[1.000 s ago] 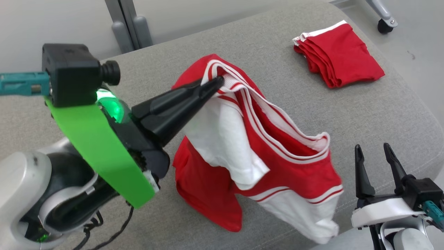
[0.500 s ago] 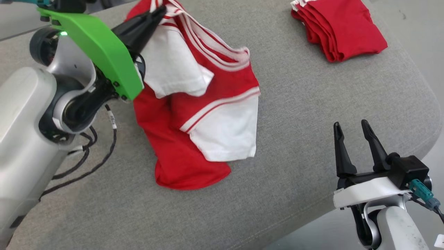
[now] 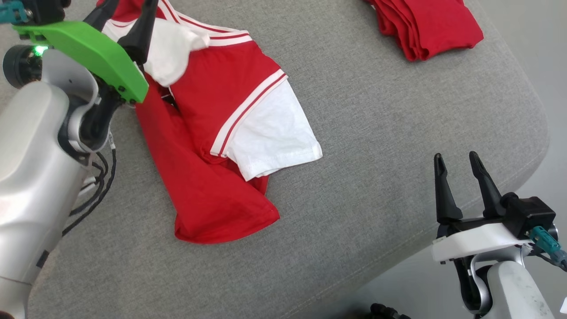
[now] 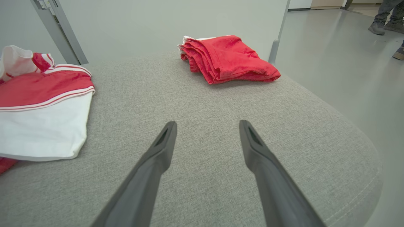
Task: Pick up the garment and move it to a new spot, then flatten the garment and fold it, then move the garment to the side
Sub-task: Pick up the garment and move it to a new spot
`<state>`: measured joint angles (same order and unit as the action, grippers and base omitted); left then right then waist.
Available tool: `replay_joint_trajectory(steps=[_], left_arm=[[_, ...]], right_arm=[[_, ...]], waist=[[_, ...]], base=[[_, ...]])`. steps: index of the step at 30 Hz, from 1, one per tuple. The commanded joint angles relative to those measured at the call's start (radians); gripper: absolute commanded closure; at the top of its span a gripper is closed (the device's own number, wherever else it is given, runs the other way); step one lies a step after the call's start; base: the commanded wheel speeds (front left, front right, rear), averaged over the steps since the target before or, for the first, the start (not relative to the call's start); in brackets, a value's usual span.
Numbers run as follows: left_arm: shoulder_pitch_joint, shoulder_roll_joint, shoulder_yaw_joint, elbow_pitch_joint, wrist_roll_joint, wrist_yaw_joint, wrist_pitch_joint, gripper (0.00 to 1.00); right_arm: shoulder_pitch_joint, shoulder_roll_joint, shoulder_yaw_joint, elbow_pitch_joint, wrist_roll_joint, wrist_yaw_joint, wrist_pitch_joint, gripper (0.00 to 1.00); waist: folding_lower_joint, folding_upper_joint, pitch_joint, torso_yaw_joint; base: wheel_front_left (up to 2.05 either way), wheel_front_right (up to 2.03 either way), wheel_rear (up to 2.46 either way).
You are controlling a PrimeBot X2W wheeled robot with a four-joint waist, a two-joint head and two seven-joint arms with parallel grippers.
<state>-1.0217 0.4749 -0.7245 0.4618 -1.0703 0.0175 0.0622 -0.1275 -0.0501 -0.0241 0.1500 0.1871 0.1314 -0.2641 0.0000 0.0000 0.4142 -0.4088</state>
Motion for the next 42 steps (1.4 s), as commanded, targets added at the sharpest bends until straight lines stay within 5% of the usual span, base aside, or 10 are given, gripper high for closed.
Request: replay_joint_trajectory(steps=[1,10,17,21,28,42], left_arm=[[0.033,-0.004,-0.009,0.001,0.021,-0.001,-0.034,0.00],[0.301,-0.057,-0.007,-0.135,0.078,0.101,-0.293,0.00],[0.593,-0.140,0.094,-0.324,0.170,0.208,-0.327,0.00],[0.798,-0.195,0.183,-0.393,0.275,0.220,-0.327,0.00],[1.037,-0.274,0.330,-0.398,0.492,0.173,-0.326,0.00],[1.247,-0.398,0.599,-0.400,0.796,-0.013,-0.326,0.00]], right_arm=[[0.010,-0.001,-0.011,0.000,-0.011,-0.002,0.000,0.00],[0.068,-0.001,-0.070,-0.024,-0.103,-0.002,0.000,0.00],[0.127,-0.001,-0.118,-0.037,-0.156,-0.002,0.000,0.00],[0.161,-0.002,-0.125,-0.030,-0.176,-0.002,0.000,0.00],[0.215,-0.001,-0.142,-0.021,-0.179,-0.002,0.000,0.00],[0.271,-0.001,-0.131,0.004,-0.168,-0.002,0.000,0.00]], waist=[[0.0000,0.0000,-0.044,0.040],[0.0000,0.0000,-0.204,0.174],[0.0000,0.0000,-0.309,0.284],[0.0000,0.0000,-0.359,0.334],[0.0000,0.0000,-0.410,0.411],[0.0000,0.0000,-0.449,0.474]], base=[[0.00,0.00,0.00],[0.00,0.00,0.00],[0.00,0.00,0.00],[0.00,0.00,0.00],[0.00,0.00,0.00],[0.00,0.00,0.00]])
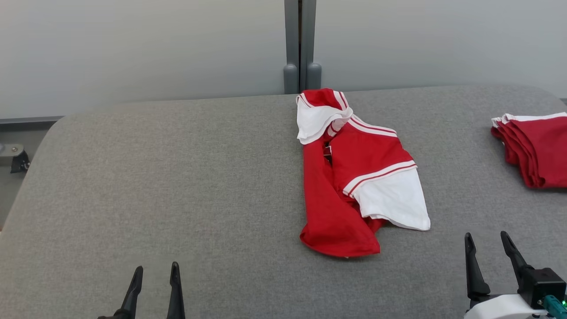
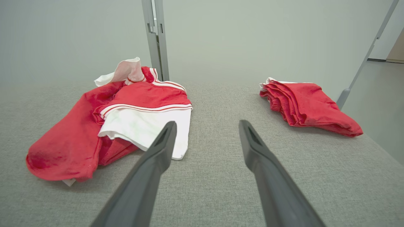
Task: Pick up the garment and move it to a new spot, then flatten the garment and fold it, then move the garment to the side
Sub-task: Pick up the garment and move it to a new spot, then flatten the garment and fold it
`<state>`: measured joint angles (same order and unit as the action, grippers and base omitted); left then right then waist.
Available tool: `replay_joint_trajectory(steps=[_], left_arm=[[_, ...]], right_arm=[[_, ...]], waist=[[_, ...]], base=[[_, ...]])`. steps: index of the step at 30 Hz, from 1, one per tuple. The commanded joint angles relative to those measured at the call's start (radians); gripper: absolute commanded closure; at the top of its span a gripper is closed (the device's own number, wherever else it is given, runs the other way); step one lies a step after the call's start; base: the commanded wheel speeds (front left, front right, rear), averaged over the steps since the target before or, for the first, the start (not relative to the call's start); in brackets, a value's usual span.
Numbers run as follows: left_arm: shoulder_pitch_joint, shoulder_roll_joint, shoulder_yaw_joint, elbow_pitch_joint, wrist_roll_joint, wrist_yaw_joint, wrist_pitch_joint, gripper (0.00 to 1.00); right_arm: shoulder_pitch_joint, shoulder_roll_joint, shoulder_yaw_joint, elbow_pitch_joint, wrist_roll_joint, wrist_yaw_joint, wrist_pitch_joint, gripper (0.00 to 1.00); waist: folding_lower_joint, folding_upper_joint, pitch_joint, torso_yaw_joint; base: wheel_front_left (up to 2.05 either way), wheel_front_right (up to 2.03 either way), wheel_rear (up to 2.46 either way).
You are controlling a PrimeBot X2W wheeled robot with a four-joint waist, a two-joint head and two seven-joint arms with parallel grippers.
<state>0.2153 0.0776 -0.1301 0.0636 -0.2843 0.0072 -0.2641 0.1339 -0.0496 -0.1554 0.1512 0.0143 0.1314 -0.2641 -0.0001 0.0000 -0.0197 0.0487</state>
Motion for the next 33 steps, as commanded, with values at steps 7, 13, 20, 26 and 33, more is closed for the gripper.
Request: replay_joint_trajectory(steps=[7,13,20,26,33], left_arm=[[0.011,-0.021,0.055,0.016,0.057,-0.066,0.000,0.00],[0.003,-0.026,0.072,0.013,0.072,-0.082,0.000,0.00],[-0.004,-0.027,0.068,0.014,0.061,-0.081,0.000,0.00],[-0.009,-0.027,0.061,0.014,0.062,-0.078,0.000,0.00],[-0.047,-0.027,0.020,0.001,0.051,-0.092,0.000,0.00]], right_arm=[[0.014,-0.002,0.010,0.017,0.012,-0.002,-0.001,0.00],[0.011,-0.002,0.015,0.022,0.016,-0.002,-0.001,0.00],[0.009,-0.002,0.025,0.028,0.019,-0.002,-0.001,0.00],[0.002,-0.002,0.027,0.031,0.019,-0.002,0.000,0.00],[-0.016,-0.002,0.038,0.032,0.011,-0.002,-0.001,0.00]], waist=[[0.0001,0.0000,-0.026,0.027],[0.0001,0.0000,-0.030,0.023],[0.0001,0.0000,-0.030,0.016],[0.0001,0.0000,-0.026,0.007],[0.0001,0.0000,-0.020,-0.016]], base=[[0.00,0.00,0.00],[0.00,0.00,0.00],[0.00,0.00,0.00],[0.00,0.00,0.00],[0.00,0.00,0.00]])
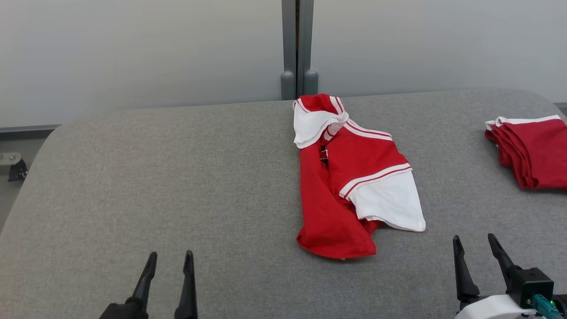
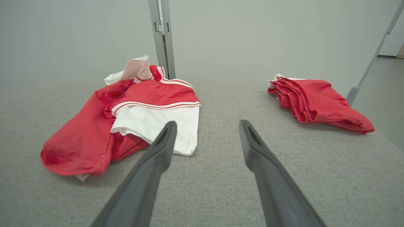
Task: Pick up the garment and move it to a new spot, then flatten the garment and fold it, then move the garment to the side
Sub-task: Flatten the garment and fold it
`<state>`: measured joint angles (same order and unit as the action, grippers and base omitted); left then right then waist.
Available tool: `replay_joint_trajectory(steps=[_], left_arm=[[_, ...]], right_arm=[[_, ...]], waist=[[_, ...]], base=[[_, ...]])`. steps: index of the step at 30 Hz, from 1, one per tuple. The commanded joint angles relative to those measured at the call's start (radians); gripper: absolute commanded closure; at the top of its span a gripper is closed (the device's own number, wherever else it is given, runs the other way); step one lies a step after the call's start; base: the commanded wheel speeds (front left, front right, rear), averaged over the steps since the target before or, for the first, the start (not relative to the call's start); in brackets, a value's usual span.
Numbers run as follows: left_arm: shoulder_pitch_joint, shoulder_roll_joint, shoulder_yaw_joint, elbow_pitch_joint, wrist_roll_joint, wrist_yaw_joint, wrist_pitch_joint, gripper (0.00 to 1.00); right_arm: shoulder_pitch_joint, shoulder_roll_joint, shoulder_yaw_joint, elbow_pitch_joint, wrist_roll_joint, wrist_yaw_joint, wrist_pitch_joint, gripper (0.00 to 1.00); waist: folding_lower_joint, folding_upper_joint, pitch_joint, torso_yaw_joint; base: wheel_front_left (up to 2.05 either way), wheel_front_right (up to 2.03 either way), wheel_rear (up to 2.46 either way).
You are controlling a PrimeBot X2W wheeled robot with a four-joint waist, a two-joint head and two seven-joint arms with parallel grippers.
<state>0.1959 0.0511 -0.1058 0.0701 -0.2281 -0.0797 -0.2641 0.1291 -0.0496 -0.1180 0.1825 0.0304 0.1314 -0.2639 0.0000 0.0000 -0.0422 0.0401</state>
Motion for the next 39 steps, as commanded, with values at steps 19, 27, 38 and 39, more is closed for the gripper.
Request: replay_joint_trajectory(steps=[19,27,38,39], left_arm=[[-0.422,0.003,-0.588,0.340,-0.118,-0.030,0.095,0.00],[-0.536,0.002,-0.660,0.488,-0.143,0.027,0.089,0.00],[-0.622,0.002,-0.706,0.636,-0.185,0.068,0.050,0.00],[-0.624,0.002,-0.710,0.644,-0.191,0.068,0.049,0.00]], right_arm=[[-0.099,-0.001,0.045,-0.022,0.022,-0.002,-0.001,0.00],[-0.112,-0.001,0.022,-0.023,0.052,-0.002,-0.001,0.00],[-0.132,-0.001,0.024,-0.011,0.067,-0.002,-0.001,0.00],[-0.134,-0.001,0.025,-0.011,0.066,-0.002,-0.001,0.00]], waist=[[0.0000,0.0000,0.142,-0.245],[0.0000,0.0000,0.201,-0.297],[0.0000,0.0000,0.213,-0.303],[0.0000,0.0000,0.213,-0.304]], base=[[0.00,0.00,0.00],[0.00,0.00,0.00],[0.00,0.00,0.00],[0.00,0.00,0.00]])
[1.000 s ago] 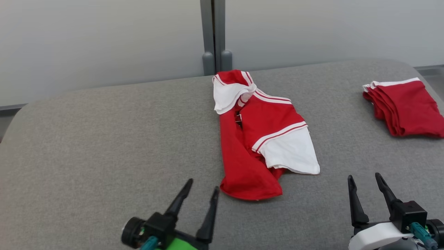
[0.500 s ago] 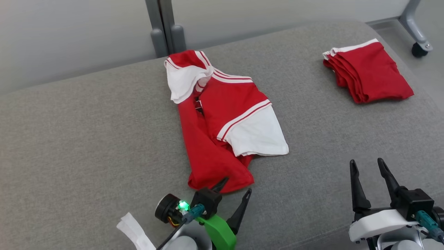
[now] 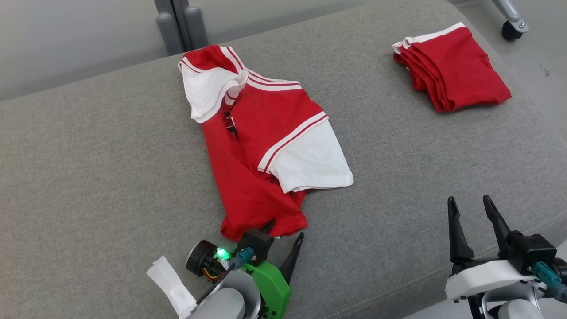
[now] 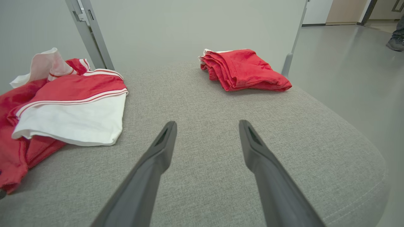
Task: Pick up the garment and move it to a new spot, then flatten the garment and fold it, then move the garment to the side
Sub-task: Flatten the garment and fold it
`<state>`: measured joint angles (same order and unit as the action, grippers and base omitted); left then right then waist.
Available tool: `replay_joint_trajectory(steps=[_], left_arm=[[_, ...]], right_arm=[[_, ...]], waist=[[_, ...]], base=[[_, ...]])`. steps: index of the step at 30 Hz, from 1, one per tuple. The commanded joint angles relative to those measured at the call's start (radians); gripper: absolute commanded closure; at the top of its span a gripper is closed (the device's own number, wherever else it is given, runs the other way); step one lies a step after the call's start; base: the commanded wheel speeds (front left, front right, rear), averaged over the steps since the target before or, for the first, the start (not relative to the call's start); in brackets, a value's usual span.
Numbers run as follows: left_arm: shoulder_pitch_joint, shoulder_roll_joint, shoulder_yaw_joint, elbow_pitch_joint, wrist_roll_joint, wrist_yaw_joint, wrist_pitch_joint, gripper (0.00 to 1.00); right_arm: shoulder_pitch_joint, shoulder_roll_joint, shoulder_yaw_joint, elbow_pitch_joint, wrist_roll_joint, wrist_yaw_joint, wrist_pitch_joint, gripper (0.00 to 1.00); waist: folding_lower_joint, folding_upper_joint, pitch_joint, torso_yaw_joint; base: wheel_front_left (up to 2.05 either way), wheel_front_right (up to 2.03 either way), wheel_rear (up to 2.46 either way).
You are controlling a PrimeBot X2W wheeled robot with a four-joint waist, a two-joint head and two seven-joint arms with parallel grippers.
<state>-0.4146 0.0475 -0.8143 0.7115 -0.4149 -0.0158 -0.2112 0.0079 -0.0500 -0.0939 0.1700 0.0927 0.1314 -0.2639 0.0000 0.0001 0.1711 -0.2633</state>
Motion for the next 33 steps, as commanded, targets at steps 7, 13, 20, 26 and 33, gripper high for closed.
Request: replay_joint_trajectory(steps=[7,13,20,26,33], left_arm=[[-0.040,0.006,-0.038,0.065,-0.049,-0.005,-0.011,0.84],[-0.053,0.006,-0.055,0.064,-0.086,-0.003,-0.028,1.00],[-0.056,0.006,-0.034,0.024,-0.136,0.009,-0.047,1.00],[-0.007,0.018,0.101,-0.187,-0.247,0.025,-0.055,1.00],[0.069,0.136,0.300,-0.543,-0.322,0.114,-0.052,1.00]], right_arm=[[-0.014,-0.001,-0.001,0.004,0.011,-0.002,-0.001,0.00],[0.001,-0.001,-0.006,0.010,0.016,-0.002,-0.001,0.00],[0.007,-0.001,-0.013,0.016,0.019,-0.002,-0.001,0.00],[0.022,-0.001,-0.030,0.010,0.015,-0.002,-0.001,0.00],[0.041,-0.001,-0.049,0.010,0.012,-0.002,-0.001,0.00]], waist=[[0.0000,-0.0001,0.000,-0.005],[0.0000,-0.0001,-0.005,-0.005],[0.0000,-0.0001,-0.015,0.005],[0.0000,-0.0001,-0.029,0.021],[0.0000,-0.0001,-0.040,0.058]], base=[[0.00,0.00,0.00],[0.00,0.00,0.00],[0.00,0.00,0.00],[0.00,0.00,0.00],[0.00,0.00,0.00]])
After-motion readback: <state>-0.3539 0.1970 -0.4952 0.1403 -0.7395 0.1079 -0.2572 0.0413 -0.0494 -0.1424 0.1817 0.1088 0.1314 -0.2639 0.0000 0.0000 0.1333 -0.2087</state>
